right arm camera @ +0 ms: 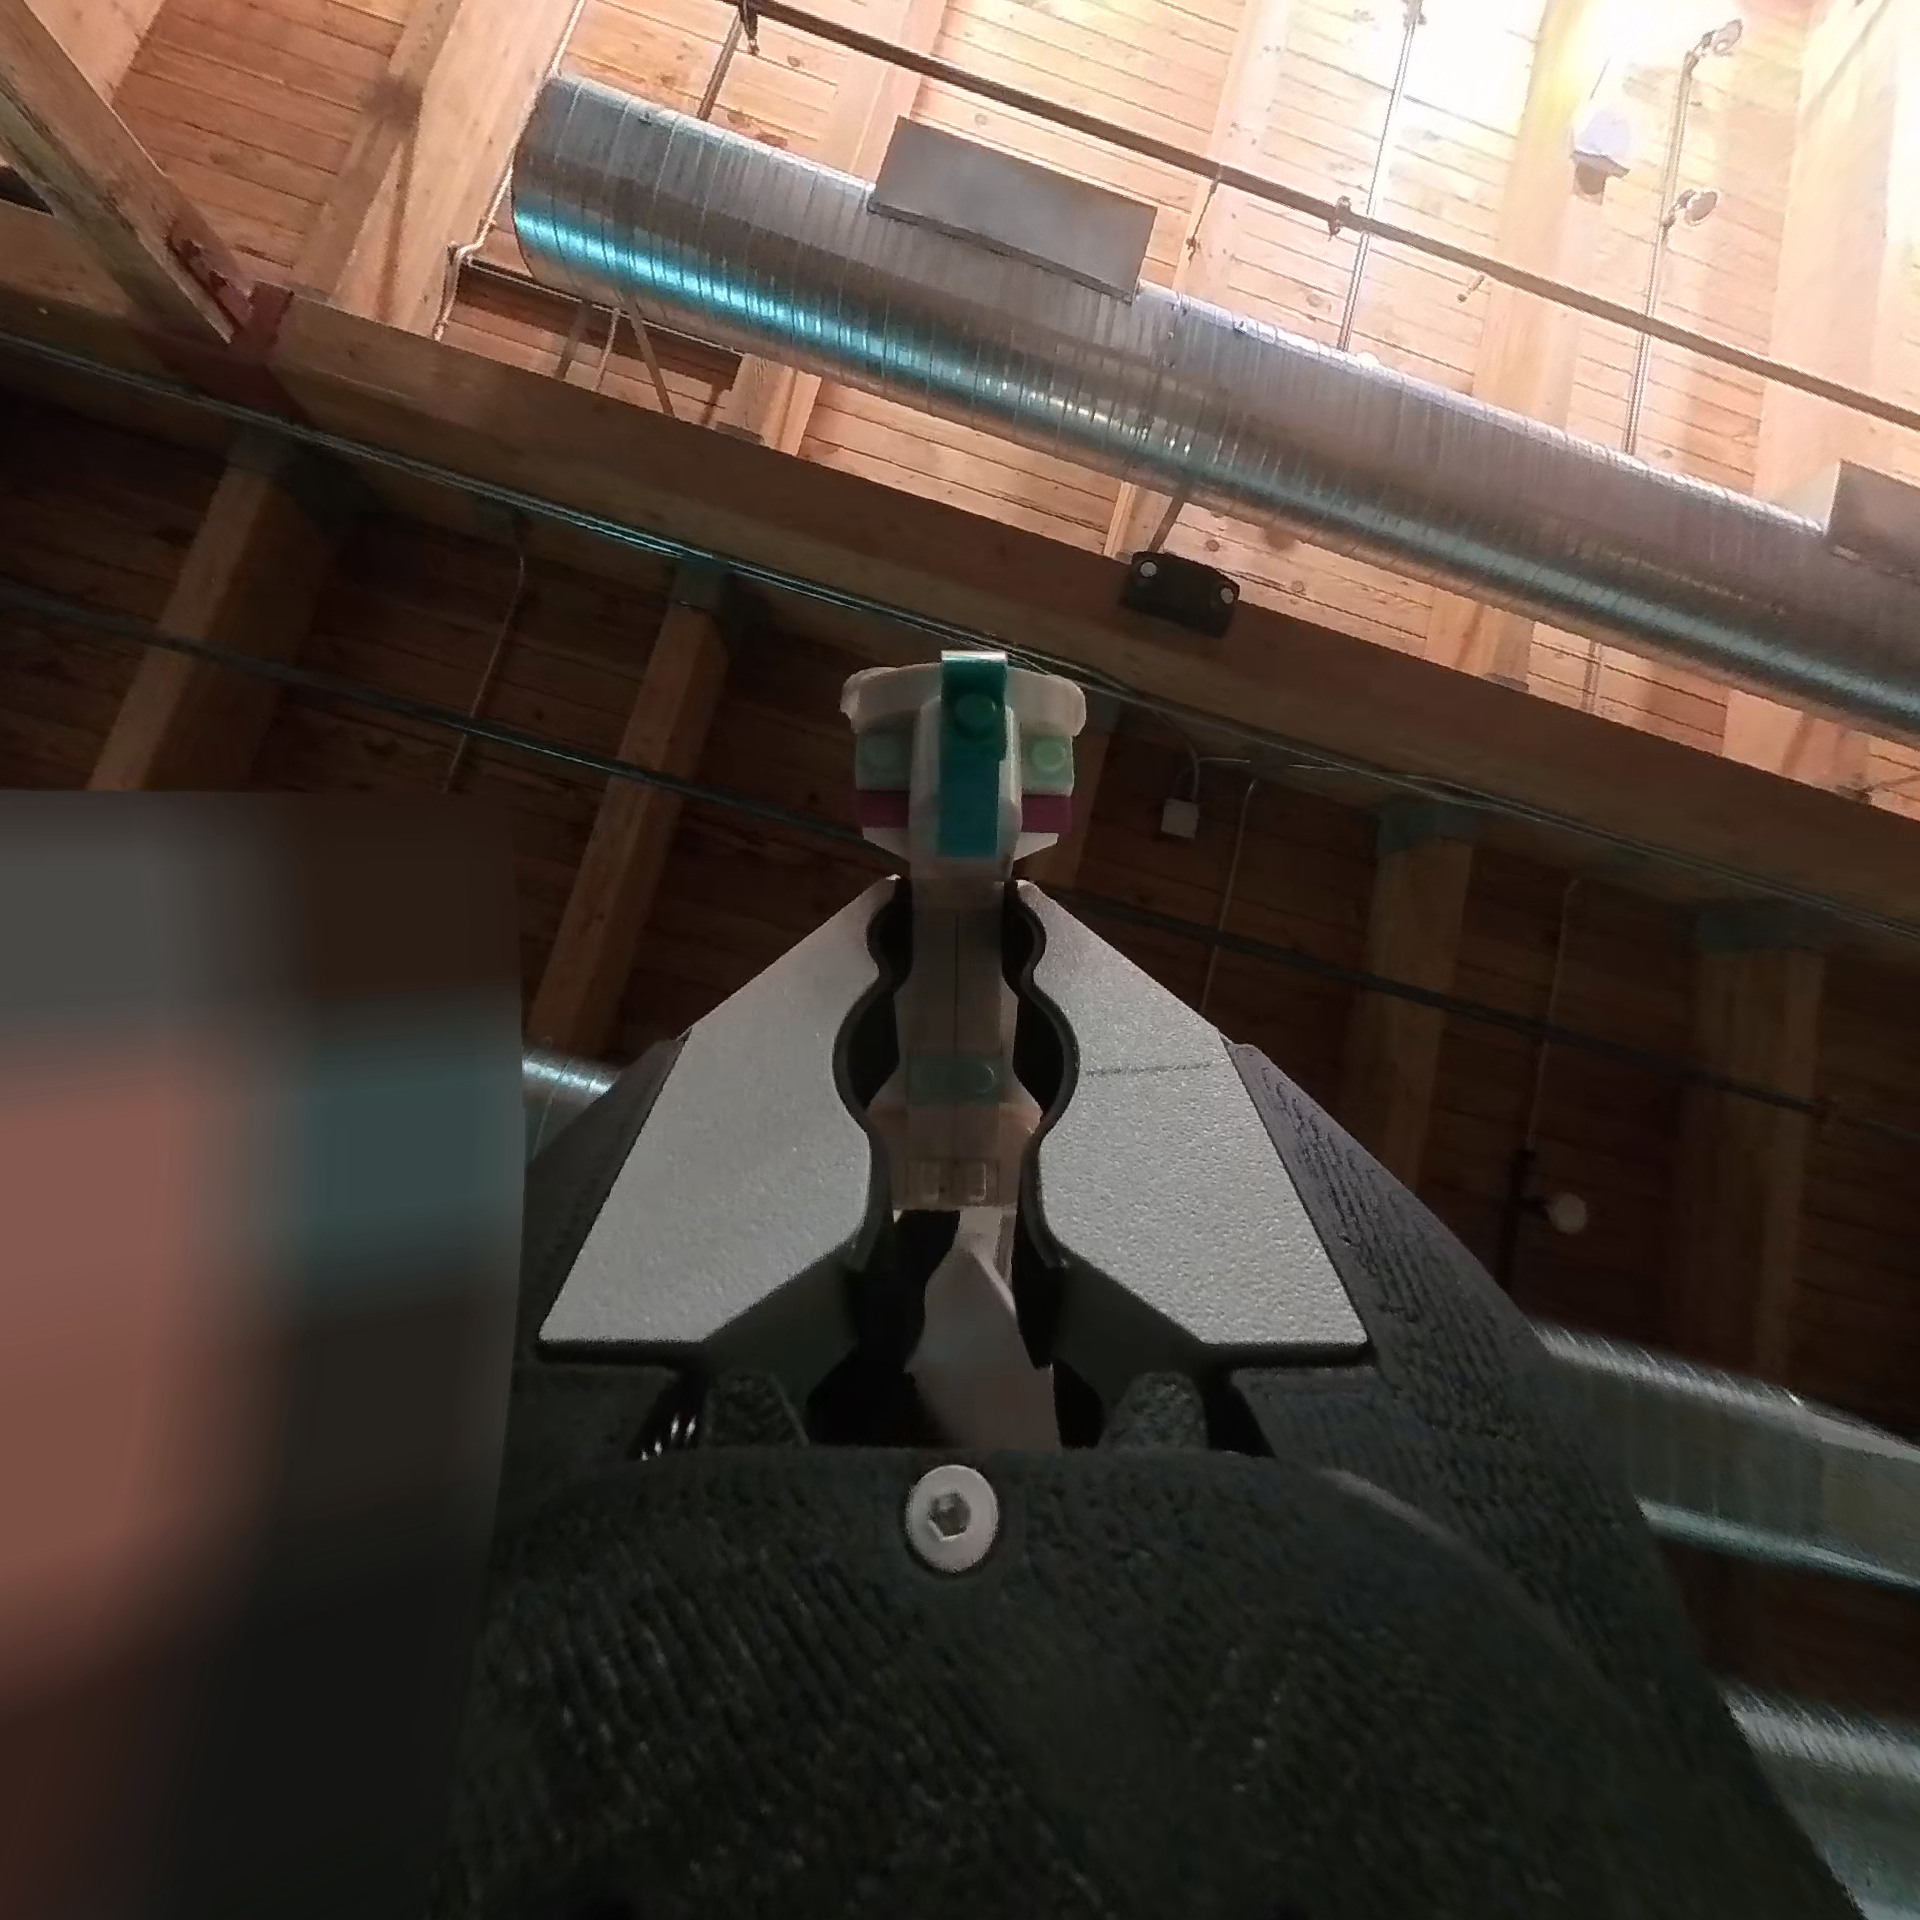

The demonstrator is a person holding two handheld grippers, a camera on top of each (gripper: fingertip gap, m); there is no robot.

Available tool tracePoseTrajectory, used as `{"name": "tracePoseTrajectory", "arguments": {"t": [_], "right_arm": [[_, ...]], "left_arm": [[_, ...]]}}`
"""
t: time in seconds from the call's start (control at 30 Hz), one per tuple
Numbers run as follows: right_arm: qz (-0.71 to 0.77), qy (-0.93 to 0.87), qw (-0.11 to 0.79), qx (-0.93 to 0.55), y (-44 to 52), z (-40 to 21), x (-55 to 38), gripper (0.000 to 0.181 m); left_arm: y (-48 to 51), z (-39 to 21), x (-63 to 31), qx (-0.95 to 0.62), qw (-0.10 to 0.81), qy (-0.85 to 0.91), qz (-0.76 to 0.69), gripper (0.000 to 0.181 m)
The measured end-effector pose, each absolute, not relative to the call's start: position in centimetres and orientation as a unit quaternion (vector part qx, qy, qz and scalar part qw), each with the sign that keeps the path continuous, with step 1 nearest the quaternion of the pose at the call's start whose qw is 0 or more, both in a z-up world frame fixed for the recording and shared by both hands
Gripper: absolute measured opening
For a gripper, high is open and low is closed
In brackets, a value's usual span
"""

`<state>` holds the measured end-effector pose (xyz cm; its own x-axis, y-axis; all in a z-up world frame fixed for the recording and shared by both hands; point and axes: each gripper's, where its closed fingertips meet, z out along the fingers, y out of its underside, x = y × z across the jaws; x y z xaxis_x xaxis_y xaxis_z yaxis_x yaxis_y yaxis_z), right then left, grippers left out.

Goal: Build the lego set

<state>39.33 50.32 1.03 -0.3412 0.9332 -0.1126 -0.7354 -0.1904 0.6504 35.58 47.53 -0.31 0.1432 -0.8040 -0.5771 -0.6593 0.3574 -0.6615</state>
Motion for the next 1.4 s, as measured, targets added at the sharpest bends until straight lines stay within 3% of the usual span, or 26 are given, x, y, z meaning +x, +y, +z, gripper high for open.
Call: {"name": "tracePoseTrajectory", "arguments": {"t": [1.4], "right_arm": [[0.752,0.311,0.565,0.140,50.17,1.37,38.48,0.015]], "left_arm": [[47.69,0.03,35.45,-0.533,0.538,0.653,-0.020,0.044]]}}
